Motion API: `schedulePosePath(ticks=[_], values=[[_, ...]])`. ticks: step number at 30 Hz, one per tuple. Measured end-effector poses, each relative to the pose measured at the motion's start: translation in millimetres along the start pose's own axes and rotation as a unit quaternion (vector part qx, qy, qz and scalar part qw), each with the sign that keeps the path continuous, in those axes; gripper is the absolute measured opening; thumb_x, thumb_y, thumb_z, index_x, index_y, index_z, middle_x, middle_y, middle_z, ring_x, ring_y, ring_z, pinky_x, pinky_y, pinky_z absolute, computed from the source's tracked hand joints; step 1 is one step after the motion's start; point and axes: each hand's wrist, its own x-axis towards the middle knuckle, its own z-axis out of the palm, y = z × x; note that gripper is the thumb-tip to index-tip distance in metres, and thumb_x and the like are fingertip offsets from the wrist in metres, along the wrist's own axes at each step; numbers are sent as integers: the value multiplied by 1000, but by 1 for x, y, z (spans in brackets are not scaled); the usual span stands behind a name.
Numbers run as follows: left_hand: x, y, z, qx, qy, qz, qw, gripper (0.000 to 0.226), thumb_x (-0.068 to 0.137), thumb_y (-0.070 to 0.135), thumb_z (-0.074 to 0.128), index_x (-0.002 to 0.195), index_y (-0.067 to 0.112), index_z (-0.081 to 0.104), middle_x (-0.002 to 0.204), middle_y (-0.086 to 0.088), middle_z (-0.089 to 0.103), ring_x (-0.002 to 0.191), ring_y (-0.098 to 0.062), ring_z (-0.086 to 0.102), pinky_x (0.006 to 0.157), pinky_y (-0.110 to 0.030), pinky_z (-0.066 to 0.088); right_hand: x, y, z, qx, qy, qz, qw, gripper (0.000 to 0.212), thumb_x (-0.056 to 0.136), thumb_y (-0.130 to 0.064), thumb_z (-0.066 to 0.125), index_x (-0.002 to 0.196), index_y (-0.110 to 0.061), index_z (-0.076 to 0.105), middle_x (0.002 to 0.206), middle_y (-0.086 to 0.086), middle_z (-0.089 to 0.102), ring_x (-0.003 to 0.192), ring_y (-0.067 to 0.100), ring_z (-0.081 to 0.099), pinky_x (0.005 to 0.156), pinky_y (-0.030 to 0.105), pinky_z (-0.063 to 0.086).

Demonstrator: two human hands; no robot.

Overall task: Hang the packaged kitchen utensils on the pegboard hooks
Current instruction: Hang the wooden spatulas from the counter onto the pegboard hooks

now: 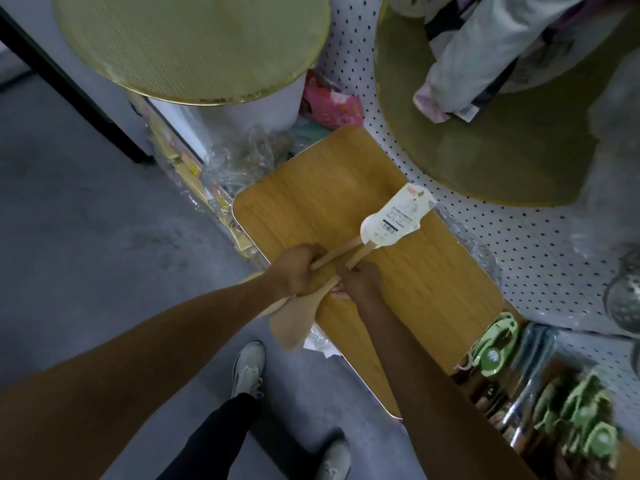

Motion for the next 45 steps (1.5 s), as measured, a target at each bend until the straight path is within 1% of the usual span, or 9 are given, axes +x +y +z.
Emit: schedulePosePath(ticks=[6, 10, 13, 18, 21, 27, 36, 40, 45], values=[[-68, 25, 14, -107, 55, -36, 992, 6, 93, 10, 64, 96, 5, 61, 86, -12, 62, 72, -27, 63, 70, -35, 53, -74, 20, -37, 23, -9, -29, 999, 8, 88, -3, 61, 84, 4, 61, 64, 16, 62, 49, 18, 64, 52, 31, 60], [-112, 55, 30, -211, 40, -70, 974, 4, 96, 1, 61, 94, 3, 57, 80, -2, 49, 42, -4, 59, 49, -21, 54, -127, 44, -62, 20, -39, -45, 998, 6, 87, -4, 63, 84, -1, 60, 66, 14, 65, 51, 19, 66, 60, 37, 62], [-154, 82, 51, -282, 37, -68, 956, 12, 94, -9, 58, 99, 1, 57, 81, -4, 46, 43, -7, 61, 49, -20, 56, -174, 67, -87, 16, -70, -72, 995, 13, 86, -3, 65, 75, -6, 58, 65, 14, 64, 56, 25, 64, 72, 46, 61], [-218, 128, 87, -345, 47, -67, 935, 19, 91, -14, 59, 95, 5, 55, 65, -1, 53, 48, -17, 66, 53, -31, 58, -228, 103, -130, -44, -66, -136, 988, 10, 87, -6, 66, 79, -12, 61, 76, 16, 69, 52, 17, 66, 55, 28, 59], [-259, 157, 117, -352, 52, -48, 933, 24, 90, -12, 62, 85, 12, 58, 52, 7, 57, 60, -26, 66, 68, -41, 58, -260, 129, -165, -82, -49, -180, 979, 7, 82, -14, 68, 89, -16, 67, 82, 14, 75, 69, 29, 73, 70, 45, 61], [-330, 227, 159, -364, 65, -10, 929, 23, 92, -19, 50, 91, 3, 53, 61, -9, 63, 51, -22, 66, 53, -30, 56, -333, 176, -240, -23, -50, -227, 972, 15, 91, -2, 62, 104, -9, 58, 84, 6, 69, 67, 25, 69, 67, 42, 62], [-399, 323, 197, -316, -29, 71, 946, 26, 91, -20, 51, 98, 4, 54, 58, -3, 67, 51, -19, 69, 53, -29, 59, -424, 242, -337, 42, 22, -264, 964, 9, 92, -1, 61, 92, -10, 60, 89, 10, 65, 86, 29, 68, 72, 41, 62], [-423, 367, 220, -290, -76, 121, 946, 18, 95, -17, 50, 102, 0, 52, 62, -9, 64, 47, -17, 67, 49, -27, 59, -461, 265, -376, 72, 76, -261, 960, 19, 92, 0, 61, 82, -15, 57, 79, 3, 65, 72, 20, 67, 57, 23, 57], [-443, 408, 249, -256, -131, 161, 944, 7, 94, -7, 58, 95, 0, 55, 67, -13, 71, 50, -16, 69, 47, -25, 55, -503, 303, -412, 109, 151, -244, 952, 10, 92, 0, 60, 88, -9, 57, 83, 2, 64, 77, 21, 67, 67, 34, 61]])
